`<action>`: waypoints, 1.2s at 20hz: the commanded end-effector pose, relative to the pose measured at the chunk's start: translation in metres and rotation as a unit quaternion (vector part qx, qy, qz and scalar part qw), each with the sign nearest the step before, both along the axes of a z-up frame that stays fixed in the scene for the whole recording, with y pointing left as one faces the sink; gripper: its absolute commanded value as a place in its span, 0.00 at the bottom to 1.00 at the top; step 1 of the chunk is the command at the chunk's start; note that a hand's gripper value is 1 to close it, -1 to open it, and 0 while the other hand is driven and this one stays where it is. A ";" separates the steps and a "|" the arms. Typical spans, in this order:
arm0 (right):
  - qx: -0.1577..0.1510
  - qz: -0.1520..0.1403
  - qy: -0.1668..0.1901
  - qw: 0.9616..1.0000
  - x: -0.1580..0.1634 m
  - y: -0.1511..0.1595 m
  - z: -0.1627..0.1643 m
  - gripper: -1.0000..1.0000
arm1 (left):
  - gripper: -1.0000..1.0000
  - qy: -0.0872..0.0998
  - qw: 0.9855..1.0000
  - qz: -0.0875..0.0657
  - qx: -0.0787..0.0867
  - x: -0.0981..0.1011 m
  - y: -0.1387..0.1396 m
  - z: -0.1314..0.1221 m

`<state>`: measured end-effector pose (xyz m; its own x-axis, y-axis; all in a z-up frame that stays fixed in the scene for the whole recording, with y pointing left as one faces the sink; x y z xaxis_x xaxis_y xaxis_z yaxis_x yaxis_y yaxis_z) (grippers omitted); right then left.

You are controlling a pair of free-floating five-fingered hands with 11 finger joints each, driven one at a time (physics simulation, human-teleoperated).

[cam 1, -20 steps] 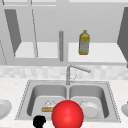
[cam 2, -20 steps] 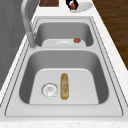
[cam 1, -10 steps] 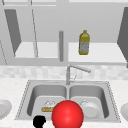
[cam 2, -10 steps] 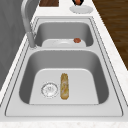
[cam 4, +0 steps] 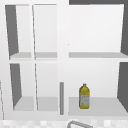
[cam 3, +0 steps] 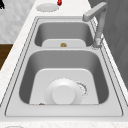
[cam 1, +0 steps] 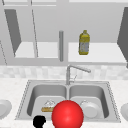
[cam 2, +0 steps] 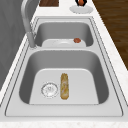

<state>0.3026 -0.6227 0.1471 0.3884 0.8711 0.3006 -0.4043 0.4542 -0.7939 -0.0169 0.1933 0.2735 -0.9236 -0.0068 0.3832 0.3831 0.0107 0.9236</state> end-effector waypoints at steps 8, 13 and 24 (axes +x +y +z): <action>-0.013 -0.004 -0.025 1.000 -0.001 0.017 -0.055 1.00 | 0.50 0.000 1.000 0.000 0.000 0.000 0.000 0.000; -0.011 -0.014 -0.060 0.998 0.001 0.018 -0.036 0.00 | 0.50 0.000 1.000 0.000 0.000 0.000 0.000 0.000; -0.021 -0.007 -0.065 0.998 -0.006 0.027 0.045 0.00 | 0.50 0.000 1.000 0.000 0.000 0.000 0.000 0.000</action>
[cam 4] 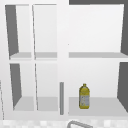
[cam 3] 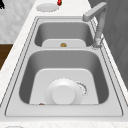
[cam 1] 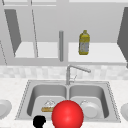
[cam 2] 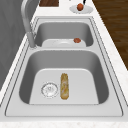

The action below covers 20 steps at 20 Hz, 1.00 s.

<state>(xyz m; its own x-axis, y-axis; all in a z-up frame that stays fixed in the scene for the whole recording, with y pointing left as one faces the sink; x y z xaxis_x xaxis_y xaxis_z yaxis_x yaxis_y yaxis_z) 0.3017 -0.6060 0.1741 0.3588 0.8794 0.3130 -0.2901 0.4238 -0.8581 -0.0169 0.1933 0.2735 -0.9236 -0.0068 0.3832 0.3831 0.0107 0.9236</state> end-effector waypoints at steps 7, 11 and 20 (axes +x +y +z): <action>-0.041 -0.012 0.017 0.999 -0.015 0.055 0.046 0.00 | 0.50 0.000 1.000 0.000 0.000 0.000 0.000 0.000; -0.084 -0.014 -0.009 0.996 -0.019 0.074 0.045 0.00 | 0.50 0.000 1.000 0.000 0.000 0.000 0.000 0.000; -0.054 -0.008 -0.018 0.998 -0.027 0.098 0.045 0.00 | 0.50 0.000 1.000 0.000 0.000 0.000 0.000 0.000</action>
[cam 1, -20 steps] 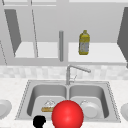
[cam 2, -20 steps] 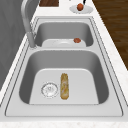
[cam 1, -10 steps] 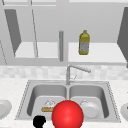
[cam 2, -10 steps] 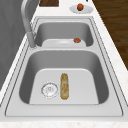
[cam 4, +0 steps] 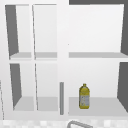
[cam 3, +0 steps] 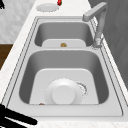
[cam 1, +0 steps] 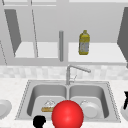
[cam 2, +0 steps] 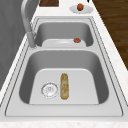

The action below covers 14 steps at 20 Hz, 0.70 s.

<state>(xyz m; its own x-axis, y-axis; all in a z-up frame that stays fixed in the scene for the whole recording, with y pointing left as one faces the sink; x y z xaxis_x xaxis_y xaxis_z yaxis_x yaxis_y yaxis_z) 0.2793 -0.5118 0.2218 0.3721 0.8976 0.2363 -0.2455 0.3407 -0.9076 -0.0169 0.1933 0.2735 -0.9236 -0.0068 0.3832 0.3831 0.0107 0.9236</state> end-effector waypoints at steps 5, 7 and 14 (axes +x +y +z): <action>0.003 0.015 -0.003 1.000 -0.026 0.008 0.000 0.00 | 0.50 0.000 1.000 0.000 0.000 0.000 0.000 0.000; 0.002 0.030 -0.006 1.000 -0.032 0.012 0.001 0.00 | 0.50 0.000 1.000 0.000 0.000 0.000 0.000 0.000; -0.024 0.032 -0.015 0.999 -0.047 0.039 0.002 0.00 | 0.50 0.000 1.000 0.000 0.000 0.000 0.000 0.000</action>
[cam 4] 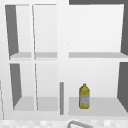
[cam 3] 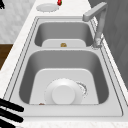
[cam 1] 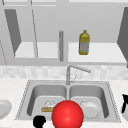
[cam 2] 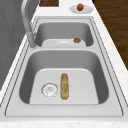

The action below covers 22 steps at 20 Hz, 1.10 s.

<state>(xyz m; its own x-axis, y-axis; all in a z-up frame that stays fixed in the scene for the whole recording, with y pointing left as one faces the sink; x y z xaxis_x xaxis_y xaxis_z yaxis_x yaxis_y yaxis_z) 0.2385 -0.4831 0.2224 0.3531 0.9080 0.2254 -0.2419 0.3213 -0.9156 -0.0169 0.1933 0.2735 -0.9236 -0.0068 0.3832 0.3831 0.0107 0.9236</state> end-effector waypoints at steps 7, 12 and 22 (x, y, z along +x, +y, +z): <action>-0.024 0.012 -0.016 1.000 -0.009 0.028 0.003 0.00 | 0.50 0.000 1.000 0.000 0.000 0.000 0.000 0.000; -0.056 0.017 -0.022 0.998 -0.009 0.056 0.006 0.00 | 0.50 0.000 1.000 0.000 0.000 0.000 0.000 0.000; -0.077 0.025 -0.028 0.996 -0.010 0.107 0.018 0.00 | 0.50 0.000 1.000 0.000 0.000 0.000 0.000 0.000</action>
